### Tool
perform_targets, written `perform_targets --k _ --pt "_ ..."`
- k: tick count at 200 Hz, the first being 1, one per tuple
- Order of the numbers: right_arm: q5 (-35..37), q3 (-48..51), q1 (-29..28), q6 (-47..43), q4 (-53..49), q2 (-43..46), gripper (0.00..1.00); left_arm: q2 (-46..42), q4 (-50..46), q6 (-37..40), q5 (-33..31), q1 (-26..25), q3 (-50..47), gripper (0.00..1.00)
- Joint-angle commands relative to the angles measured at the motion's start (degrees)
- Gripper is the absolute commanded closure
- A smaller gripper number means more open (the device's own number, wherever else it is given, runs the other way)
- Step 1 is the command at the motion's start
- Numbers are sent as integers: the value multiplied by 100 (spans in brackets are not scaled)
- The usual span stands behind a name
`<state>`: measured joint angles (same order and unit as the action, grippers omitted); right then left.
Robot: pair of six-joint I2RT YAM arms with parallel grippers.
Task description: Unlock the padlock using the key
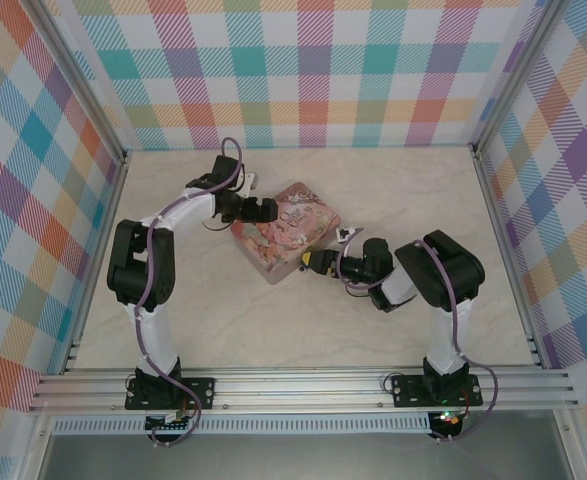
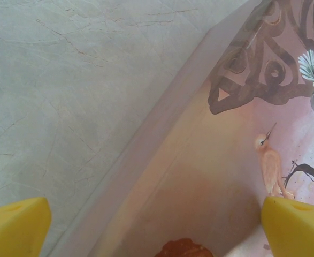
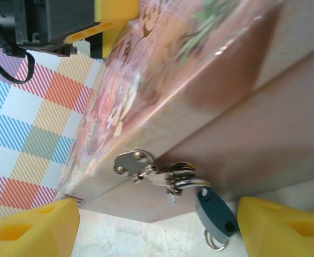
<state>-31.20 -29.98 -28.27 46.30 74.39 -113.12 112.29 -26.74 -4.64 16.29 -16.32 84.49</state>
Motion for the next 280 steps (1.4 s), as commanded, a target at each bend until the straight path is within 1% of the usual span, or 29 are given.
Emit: perform_targets --k 1,48,75,129,152,173,195,234,280 --pt "-166 -111 -47 46 99 -79 23 100 -154 131 -201 36 -37 0" --pt "-266 -129 -56 207 620 -181 26 99 -156 133 -214 41 -38 0" --pt "-200 -132 -56 148 551 -202 25 77 -156 121 -197 41 -47 0" --pt "78 -287 -56 -145 -244 -4 22 18 -182 122 -216 41 -37 0" --pt "-40 -366 -55 -110 -122 -38 22 21 -182 118 -197 41 -28 0" --pt "-186 -433 -56 3 191 -96 23 10 -187 113 -212 41 -20 0" --pt "-295 -426 -56 52 461 -97 26 3 -191 117 -213 41 -12 0" --pt "-385 -309 -48 28 604 -64 36 4 -209 122 -223 41 -21 0" --pt "-337 -146 -47 -25 601 -87 41 -15 -226 126 -241 41 -28 0"
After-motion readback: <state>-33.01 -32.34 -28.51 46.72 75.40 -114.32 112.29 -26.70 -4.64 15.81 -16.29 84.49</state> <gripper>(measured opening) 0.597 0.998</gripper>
